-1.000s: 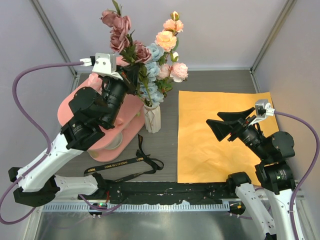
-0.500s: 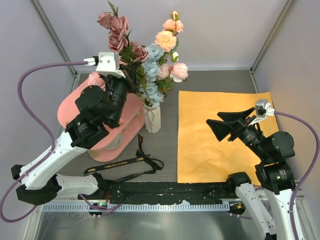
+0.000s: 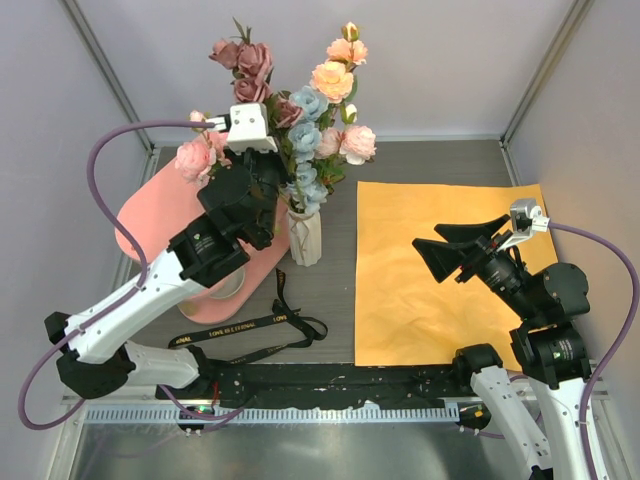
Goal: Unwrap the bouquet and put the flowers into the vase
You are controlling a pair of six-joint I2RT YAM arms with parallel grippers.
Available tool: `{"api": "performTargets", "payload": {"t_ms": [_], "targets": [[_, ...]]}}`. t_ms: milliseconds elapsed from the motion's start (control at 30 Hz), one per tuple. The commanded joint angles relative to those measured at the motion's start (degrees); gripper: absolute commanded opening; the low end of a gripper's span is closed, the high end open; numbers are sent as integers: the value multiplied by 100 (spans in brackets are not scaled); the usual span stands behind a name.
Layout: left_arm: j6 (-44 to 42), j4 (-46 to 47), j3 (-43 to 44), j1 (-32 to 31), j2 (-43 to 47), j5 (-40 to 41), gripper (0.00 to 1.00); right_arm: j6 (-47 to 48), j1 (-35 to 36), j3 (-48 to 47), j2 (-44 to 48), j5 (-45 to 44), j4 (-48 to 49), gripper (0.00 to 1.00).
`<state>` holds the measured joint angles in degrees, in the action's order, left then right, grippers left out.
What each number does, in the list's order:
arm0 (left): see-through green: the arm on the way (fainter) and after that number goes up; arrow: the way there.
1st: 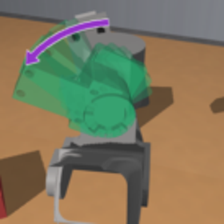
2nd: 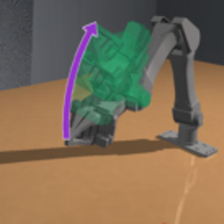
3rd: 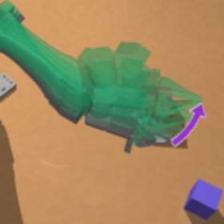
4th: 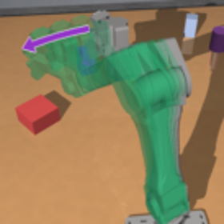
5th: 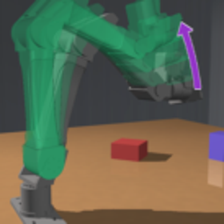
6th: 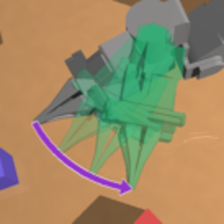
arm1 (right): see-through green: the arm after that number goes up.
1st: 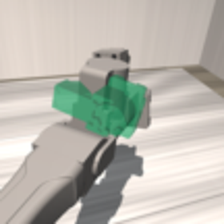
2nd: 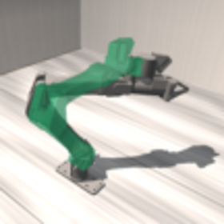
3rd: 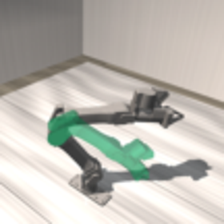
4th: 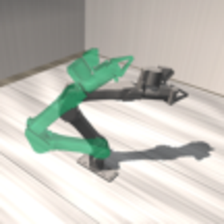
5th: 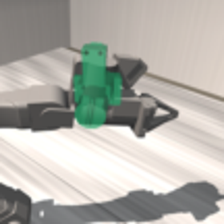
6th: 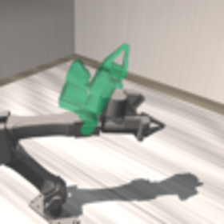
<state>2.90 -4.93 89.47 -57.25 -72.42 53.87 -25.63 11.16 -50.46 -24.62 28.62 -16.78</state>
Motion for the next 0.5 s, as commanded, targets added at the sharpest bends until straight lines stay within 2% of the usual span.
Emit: {"api": "performTargets", "payload": {"t_ms": [0, 200, 300, 467], "targets": [[-481, 1508, -719, 21, 254, 168, 0, 40, 27, -17, 28, 12, 183, 79], [-984, 2952, -1871, 13, 562, -515, 0, -4, 27, 36, 28, 29, 236, 79], [-1028, 3277, -2441, 21, 772, -937, 0, -4, 27, 53, 45, 21, 219, 79], [-1037, 3402, -2882, 21, 984, -1238, 0, -30, 27, 80, 54, 29, 236, 79]]}}
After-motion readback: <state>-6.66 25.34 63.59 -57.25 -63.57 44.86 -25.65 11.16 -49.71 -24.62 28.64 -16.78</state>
